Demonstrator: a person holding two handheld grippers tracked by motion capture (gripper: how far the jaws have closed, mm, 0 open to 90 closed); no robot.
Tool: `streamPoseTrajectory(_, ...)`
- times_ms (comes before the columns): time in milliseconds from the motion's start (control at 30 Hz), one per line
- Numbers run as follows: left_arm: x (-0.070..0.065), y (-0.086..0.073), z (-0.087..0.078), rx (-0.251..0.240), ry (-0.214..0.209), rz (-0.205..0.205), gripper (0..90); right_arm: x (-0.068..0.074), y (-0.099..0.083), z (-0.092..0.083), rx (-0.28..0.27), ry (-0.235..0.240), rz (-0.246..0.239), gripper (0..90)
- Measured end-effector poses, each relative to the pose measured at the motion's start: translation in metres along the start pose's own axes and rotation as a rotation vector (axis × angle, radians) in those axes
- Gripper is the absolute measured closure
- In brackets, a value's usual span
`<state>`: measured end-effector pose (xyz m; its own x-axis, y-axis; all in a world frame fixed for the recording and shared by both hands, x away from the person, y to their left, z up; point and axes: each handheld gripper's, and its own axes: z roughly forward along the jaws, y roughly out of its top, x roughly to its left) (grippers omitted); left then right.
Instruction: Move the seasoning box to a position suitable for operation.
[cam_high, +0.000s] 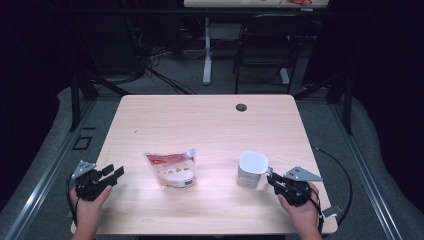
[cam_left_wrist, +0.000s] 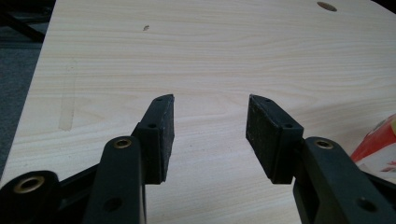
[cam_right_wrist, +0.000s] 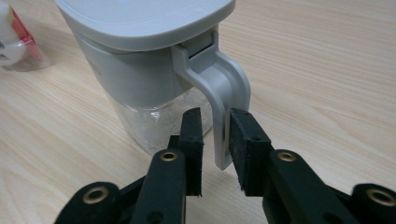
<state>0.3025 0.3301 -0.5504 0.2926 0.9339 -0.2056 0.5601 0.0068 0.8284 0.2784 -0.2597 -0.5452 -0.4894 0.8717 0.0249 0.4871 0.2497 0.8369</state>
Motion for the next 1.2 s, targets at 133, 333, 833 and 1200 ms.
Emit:
streamPoseTrajectory(133,0.0,0.0,0.0,0.005,0.023,0.013,53.4,-0.001,-0.001,0.001,0.003,0.004,0.004,70.2)
streamPoseTrajectory(333,0.002,-0.001,0.0,0.009,0.013,-0.002,53.3,-0.006,-0.004,-0.004,-0.015,-0.02,0.022,59.1)
streamPoseTrajectory(833,0.003,-0.003,-0.001,0.007,0.006,-0.012,54.0,-0.014,0.003,0.019,-0.043,0.003,-0.004,53.0)
streamPoseTrajectory(1200,0.004,-0.003,-0.003,-0.002,0.004,-0.028,54.0,-0.005,0.007,0.016,-0.012,-0.003,-0.071,68.8)
